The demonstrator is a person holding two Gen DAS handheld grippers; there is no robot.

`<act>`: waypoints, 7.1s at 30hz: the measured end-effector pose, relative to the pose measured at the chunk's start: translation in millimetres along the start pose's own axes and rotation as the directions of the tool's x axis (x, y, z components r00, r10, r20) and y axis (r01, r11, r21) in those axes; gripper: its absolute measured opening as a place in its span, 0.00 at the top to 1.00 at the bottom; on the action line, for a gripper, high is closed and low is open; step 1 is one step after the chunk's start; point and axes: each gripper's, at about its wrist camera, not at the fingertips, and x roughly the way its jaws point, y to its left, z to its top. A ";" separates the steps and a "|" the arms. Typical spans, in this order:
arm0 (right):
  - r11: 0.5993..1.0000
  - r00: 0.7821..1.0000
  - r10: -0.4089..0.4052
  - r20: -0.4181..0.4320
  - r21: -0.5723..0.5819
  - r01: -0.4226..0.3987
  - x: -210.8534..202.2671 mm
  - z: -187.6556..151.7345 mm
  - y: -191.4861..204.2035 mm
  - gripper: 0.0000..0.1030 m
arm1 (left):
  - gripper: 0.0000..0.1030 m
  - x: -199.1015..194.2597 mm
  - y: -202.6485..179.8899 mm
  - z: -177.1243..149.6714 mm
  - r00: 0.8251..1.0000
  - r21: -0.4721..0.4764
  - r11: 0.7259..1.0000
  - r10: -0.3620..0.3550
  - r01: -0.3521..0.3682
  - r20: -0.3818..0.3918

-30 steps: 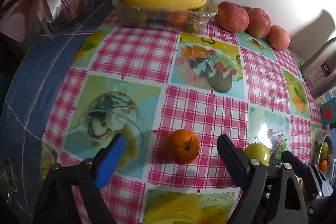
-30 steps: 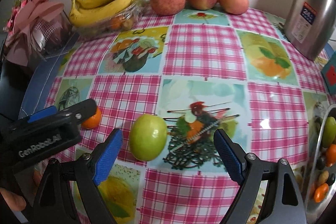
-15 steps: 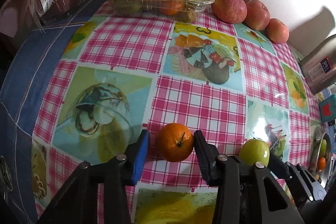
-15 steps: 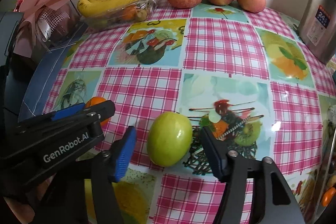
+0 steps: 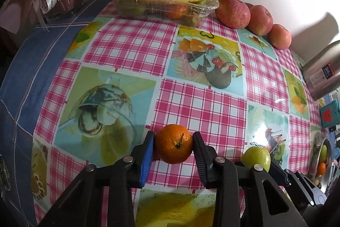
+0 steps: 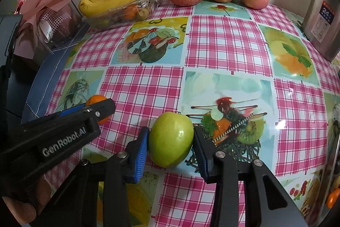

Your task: Organize fruits

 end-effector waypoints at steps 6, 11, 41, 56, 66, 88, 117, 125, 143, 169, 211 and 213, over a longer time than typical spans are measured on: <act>1.000 1.000 -0.001 -0.006 0.018 0.001 -6.8 -3.2 -4.9 0.59 | 0.63 -3.1 -7.2 -2.8 1.000 0.019 1.000 0.015 -0.015 -0.011; 0.999 1.000 -0.006 -0.004 0.041 0.006 -20.1 -6.7 -14.1 0.59 | 0.63 -14.9 -18.6 -9.4 0.999 0.055 0.998 0.043 -0.042 -0.006; 0.969 0.998 -0.057 0.036 0.241 0.047 -129.5 -79.0 -111.7 0.59 | 0.63 -96.4 -138.3 -91.5 0.988 0.201 0.972 0.096 -0.119 0.121; 0.954 0.996 -0.059 0.068 0.299 0.036 -156.1 -89.5 -162.5 0.59 | 0.63 -93.5 -192.4 -111.9 0.983 0.260 0.953 0.121 -0.153 0.136; 0.915 0.992 -0.101 0.081 0.398 0.061 -170.1 -91.4 -230.1 0.59 | 0.63 -84.1 -251.7 -133.7 0.989 0.385 0.915 0.083 -0.123 0.119; 0.818 0.979 -0.184 0.087 0.566 0.104 -185.6 -112.1 -319.5 0.59 | 0.63 -58.7 -337.3 -171.1 0.998 0.558 0.830 -0.043 0.010 0.046; 0.862 0.978 -0.203 0.040 0.482 0.159 -149.4 -103.6 -307.3 0.59 | 0.63 -37.5 -331.5 -163.1 0.997 0.516 0.855 -0.070 0.049 0.021; 0.862 0.978 -0.205 0.030 0.478 0.166 -145.8 -103.3 -306.7 0.59 | 0.63 -36.8 -331.8 -164.2 0.997 0.529 0.848 -0.066 0.037 0.036; 0.872 0.977 -0.210 0.022 0.456 0.177 -137.7 -99.4 -305.9 0.59 | 0.58 -32.9 -333.0 -163.8 0.996 0.537 0.841 -0.086 0.072 0.002; 0.891 0.971 -0.230 0.068 0.415 0.183 -165.6 -91.2 -290.9 0.58 | 0.19 -43.6 -242.9 -109.9 0.996 0.189 0.979 0.072 -0.080 0.046; 0.934 0.971 -0.227 0.071 0.298 0.196 -152.6 -104.4 -241.2 0.06 | 0.18 -63.1 -201.2 -126.0 0.925 0.139 0.917 0.357 -0.373 0.129; 0.932 0.971 -0.226 0.073 0.308 0.193 -155.6 -107.6 -242.9 0.06 | 0.18 -65.9 -198.6 -130.8 0.926 0.139 0.918 0.358 -0.373 0.121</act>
